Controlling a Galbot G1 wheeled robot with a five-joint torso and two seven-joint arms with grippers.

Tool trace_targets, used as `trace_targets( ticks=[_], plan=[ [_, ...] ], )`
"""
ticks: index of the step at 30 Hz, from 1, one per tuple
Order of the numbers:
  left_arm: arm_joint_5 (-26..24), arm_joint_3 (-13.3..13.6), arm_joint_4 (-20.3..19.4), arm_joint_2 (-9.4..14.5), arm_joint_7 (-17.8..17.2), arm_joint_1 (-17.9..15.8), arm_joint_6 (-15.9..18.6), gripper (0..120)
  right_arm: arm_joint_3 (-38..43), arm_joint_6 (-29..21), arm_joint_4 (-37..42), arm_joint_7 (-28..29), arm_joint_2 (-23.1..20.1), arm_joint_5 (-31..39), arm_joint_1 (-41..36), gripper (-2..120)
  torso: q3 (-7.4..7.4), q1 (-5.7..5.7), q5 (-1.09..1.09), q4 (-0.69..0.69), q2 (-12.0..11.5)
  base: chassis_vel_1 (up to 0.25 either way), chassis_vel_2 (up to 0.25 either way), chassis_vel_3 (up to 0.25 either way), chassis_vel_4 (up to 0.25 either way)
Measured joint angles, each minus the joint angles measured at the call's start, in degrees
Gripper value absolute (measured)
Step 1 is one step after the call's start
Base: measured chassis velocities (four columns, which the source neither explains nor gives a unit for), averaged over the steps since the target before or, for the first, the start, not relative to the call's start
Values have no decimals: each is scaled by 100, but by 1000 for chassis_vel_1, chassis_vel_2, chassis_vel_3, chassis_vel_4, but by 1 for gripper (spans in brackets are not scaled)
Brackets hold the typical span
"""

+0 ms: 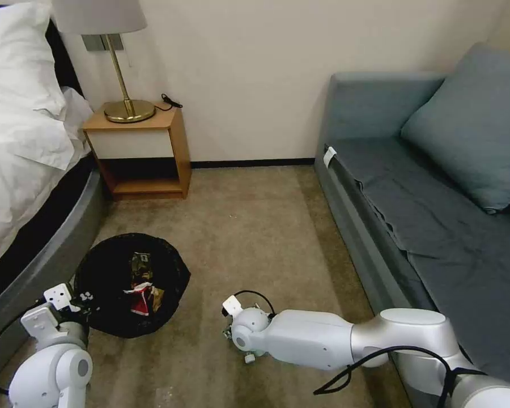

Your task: Pick up the trash bin, then pick up the garbage on the floor and place it into the trash bin.

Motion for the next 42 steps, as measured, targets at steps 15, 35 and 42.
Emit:
trace_targets(
  ticks=[15, 35, 42],
  plan=[
    [34, 26, 19, -9, 7, -21, -10, 2, -75, -25, 14, 7, -30, -36, -195, 94, 0, 0, 0, 0, 0, 0, 0, 0, 0],
    [53, 55, 49, -16, 10, -42, -11, 2, -68, 70, 148, -31, -116, -145, -197, 23, 0, 0, 0, 0, 0, 0, 0, 0, 0],
    [55, 56, 50, -4, 11, -41, -7, 2, 321, 72, 887, 149, -453, -190, 106, 15, 0, 0, 0, 0, 0, 0, 0, 0, 0]
  ],
)
